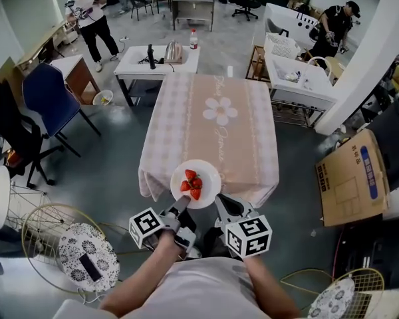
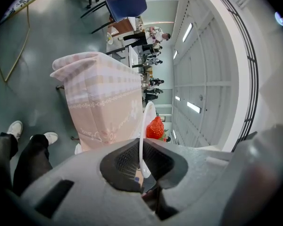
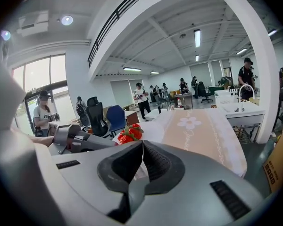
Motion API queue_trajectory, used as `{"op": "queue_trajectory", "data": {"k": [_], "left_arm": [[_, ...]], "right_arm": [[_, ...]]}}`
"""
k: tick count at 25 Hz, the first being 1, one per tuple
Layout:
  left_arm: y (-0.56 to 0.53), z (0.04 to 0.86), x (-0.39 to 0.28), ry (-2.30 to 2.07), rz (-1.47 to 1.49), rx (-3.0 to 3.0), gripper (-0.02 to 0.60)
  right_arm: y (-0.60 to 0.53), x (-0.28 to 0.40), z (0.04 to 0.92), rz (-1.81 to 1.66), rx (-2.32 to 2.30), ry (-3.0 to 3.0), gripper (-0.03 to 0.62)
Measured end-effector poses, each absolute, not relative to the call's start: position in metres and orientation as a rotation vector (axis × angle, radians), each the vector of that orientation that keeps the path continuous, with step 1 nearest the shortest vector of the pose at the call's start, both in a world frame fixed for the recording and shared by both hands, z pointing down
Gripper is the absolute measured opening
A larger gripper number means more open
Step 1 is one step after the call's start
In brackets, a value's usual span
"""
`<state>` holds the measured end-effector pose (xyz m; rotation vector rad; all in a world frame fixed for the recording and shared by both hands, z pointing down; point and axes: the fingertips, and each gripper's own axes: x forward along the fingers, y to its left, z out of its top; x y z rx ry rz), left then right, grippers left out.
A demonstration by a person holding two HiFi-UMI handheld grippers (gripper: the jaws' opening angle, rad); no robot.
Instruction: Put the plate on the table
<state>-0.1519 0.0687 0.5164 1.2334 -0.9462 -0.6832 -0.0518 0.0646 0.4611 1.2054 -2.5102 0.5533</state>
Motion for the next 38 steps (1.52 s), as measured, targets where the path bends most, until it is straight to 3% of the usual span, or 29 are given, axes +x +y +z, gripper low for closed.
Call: {"op": "queue_trajectory", "data": {"k": [38], "left_arm": [[-0.118,0.541,-0.098,-1.087,-0.650,1.195,0.017]], "right_arm": [[-0.145,0.012,0.491,0.703,1.072,-2.595,0.005]]}}
